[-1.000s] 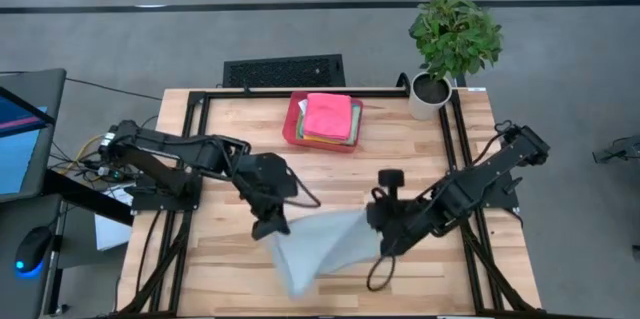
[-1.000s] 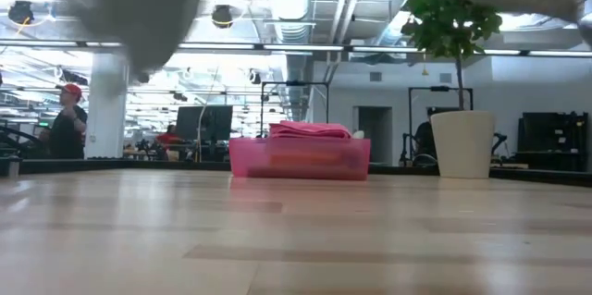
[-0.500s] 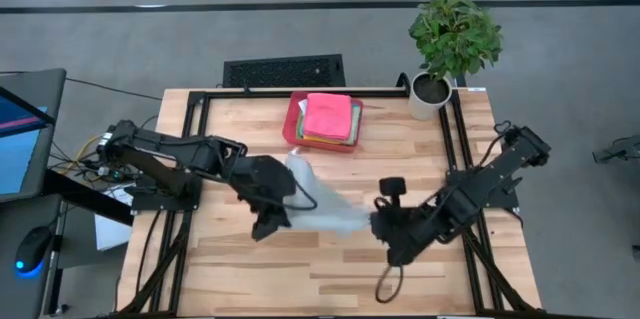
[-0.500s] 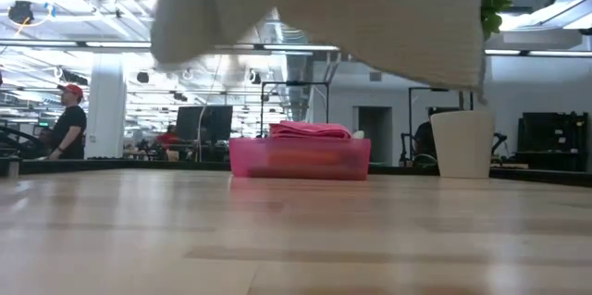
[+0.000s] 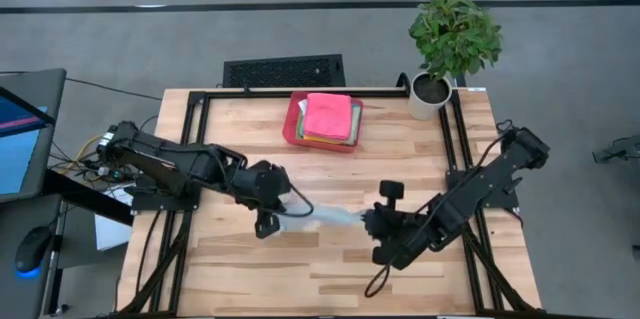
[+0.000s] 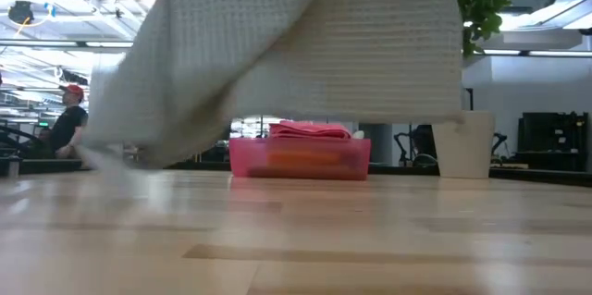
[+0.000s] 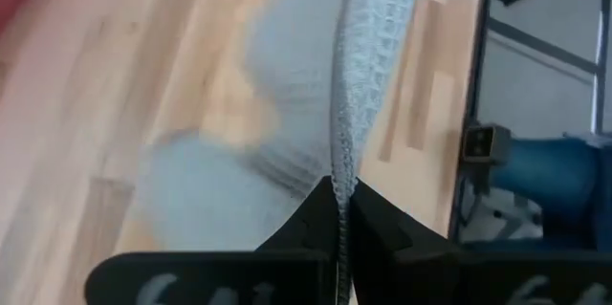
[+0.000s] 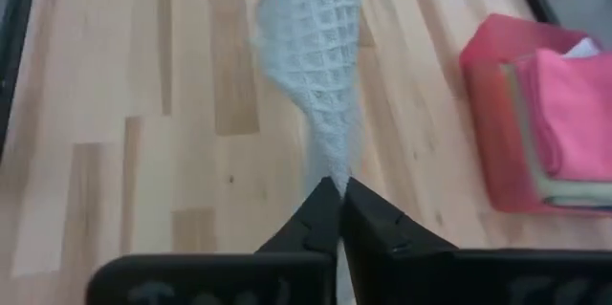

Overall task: Fold microfiber towels
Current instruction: Fold the gray microfiber cloth

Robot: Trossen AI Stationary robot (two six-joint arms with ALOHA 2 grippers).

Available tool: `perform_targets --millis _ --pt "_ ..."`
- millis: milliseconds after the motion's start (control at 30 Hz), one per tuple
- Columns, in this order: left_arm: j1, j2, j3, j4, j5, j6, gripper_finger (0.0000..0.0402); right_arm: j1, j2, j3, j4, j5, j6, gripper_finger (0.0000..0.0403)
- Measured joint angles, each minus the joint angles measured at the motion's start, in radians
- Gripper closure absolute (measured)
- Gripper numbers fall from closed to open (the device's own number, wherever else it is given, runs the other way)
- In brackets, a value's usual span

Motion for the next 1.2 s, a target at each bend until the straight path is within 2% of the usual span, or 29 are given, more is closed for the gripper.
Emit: perform_targets --millis 167,333,467,567,700,867,1200 --pt "-0.021 -0.002 -0.001 -0.023 0.01 -0.016 0.0401 -0.001 0.0 -0.107 0.085 -0.014 0.037 0.033" --pt "-0.059 -0.002 -0.001 -0.059 0.029 -0.046 0.0401 -0.002 -0.001 -0.217 0.159 -0.008 0.108 0.0258" --pt "-0.069 -0.002 -0.001 -0.053 0.008 -0.056 0.0401 -0.01 -0.001 -0.329 0.433 0.001 0.079 0.0201" --pt "-0.069 -0.002 -0.001 -0.049 0.004 -0.064 0.0401 -0.026 0.007 -0.425 0.666 -0.004 0.012 0.0175" --pt "-0.069 -0.002 -0.001 -0.045 -0.002 -0.066 0.0401 -0.064 0.075 -0.495 0.915 -0.025 -0.108 0.0164" --pt "-0.069 -0.001 -0.001 -0.042 -0.001 -0.075 0.0402 -0.128 0.229 -0.486 1.143 -0.144 -0.213 0.0163" --pt "-0.069 0.0 0.0 -0.041 -0.002 -0.074 0.0401 -0.211 0.421 -0.371 1.195 -0.325 -0.219 0.0163"
